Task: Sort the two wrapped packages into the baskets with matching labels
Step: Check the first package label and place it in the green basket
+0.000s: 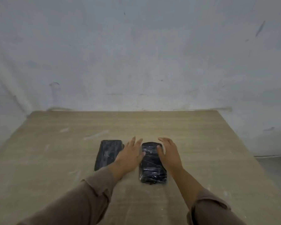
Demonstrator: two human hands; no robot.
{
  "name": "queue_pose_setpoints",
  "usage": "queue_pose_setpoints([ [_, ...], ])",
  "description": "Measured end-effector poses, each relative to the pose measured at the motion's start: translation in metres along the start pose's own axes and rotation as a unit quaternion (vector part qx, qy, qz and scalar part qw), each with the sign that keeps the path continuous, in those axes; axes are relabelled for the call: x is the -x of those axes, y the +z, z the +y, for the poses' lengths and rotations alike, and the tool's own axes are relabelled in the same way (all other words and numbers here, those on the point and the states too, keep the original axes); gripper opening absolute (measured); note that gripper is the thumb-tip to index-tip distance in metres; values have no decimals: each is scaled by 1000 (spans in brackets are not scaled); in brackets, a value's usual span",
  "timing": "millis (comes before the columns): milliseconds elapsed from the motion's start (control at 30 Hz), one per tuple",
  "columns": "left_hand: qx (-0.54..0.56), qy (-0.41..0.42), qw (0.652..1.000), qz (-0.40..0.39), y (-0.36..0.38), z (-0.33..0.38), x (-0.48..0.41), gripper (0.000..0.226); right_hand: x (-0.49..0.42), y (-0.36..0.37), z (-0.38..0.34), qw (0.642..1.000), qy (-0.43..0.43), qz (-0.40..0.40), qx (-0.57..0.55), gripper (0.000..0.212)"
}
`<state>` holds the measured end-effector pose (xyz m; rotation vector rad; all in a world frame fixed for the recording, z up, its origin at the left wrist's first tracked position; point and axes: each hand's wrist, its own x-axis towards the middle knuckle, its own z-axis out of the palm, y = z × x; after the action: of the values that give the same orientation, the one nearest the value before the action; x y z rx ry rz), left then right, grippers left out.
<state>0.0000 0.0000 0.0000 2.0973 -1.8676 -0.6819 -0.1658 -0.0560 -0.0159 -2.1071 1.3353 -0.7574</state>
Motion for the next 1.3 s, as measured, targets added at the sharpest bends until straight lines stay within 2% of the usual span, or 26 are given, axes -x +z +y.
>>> queue_pose_setpoints([
  [133, 20, -50, 996, -68, 40, 4, -26, 65, -10, 7, 39, 995, 86, -33, -22, 37],
  [233, 60, -90, 992, -61, 59, 4, -38, 64, -15, 17, 60, 987, 145, -47, -46, 39],
  [433, 58, -135, 988, -41, 82, 10, -45, 64, -17, 33, 68, 975, 181, -74, -102, 35],
  [567, 93, -133, 985, -54, 84, 21, -51, 64, -19, 24, 69, 971, 203, -52, -112, 40],
  [667, 188, -116, 973, -65, 88, 43, -57, 59, -21, 4, 77, 969, 219, 9, -111, 34],
  [767, 297, -116, 945, -74, 89, 63, -60, 54, -25, -19, 83, 962, 238, 51, -124, 26],
  [867, 349, -119, 928, -54, 85, 72, -60, 51, -27, -32, 79, 960, 233, 57, -144, 23],
  [967, 293, -121, 948, -5, 73, 69, -59, 47, -23, -29, 61, 958, 209, 59, -188, 22],
  [1033, 288, -125, 949, -29, 61, 59, -55, 52, -20, -18, 44, 951, 195, 53, -233, 24],
  [1133, 354, -151, 920, -74, 44, 38, -44, 46, -17, 5, 24, 946, 179, -5, -269, 26],
  [1200, 385, -171, 904, -65, 38, 20, -36, 42, -13, 19, 19, 963, 138, -56, -224, 28],
  [1300, 421, -185, 888, 3, 36, -7, -28, 53, -9, 36, 22, 986, 78, -81, -125, 25],
])
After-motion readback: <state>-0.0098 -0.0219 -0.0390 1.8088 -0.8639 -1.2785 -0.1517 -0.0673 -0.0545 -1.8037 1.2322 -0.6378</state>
